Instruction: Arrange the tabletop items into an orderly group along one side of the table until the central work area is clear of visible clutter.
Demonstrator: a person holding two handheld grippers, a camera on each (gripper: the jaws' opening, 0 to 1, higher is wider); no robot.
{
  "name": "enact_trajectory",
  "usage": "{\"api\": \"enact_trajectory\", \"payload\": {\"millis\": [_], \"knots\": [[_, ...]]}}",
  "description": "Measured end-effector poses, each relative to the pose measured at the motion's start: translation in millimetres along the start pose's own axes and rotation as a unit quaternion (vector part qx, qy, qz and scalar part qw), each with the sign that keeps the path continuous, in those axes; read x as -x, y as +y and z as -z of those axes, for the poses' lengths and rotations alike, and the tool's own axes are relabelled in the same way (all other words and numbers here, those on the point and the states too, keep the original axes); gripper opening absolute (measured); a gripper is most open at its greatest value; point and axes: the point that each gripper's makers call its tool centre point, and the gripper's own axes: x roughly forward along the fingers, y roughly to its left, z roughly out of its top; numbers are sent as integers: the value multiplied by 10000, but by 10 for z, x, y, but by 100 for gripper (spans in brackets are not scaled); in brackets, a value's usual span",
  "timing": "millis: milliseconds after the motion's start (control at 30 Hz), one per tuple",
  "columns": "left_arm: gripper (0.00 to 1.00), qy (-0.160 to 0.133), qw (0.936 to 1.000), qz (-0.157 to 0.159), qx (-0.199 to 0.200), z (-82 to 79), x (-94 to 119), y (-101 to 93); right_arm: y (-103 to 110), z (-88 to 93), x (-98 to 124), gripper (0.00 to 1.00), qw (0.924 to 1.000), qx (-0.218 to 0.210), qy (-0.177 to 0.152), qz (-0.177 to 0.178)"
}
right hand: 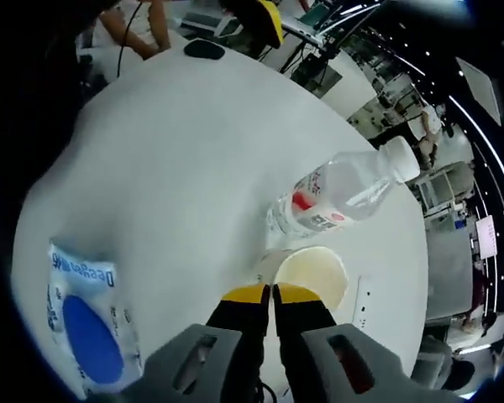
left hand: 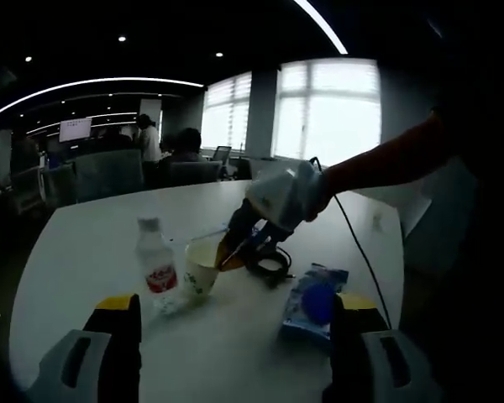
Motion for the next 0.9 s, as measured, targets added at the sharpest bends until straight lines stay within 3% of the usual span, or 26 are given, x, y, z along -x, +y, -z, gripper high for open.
{"api": "enact_trajectory", "payload": {"millis": [700, 800, 900], "knots": [[92, -16, 9999, -89, 45, 38, 86, 66, -95, -159, -40, 3, 9997, -31, -198, 155], [92, 19, 10000, -85, 25, 40, 84, 57, -126, -194, 22, 8, 9988, -277, -326, 254], [92, 41, 10000, -80, 3, 23, 75, 46, -127, -217, 118, 22, 9959, -730, -446, 305]]}}
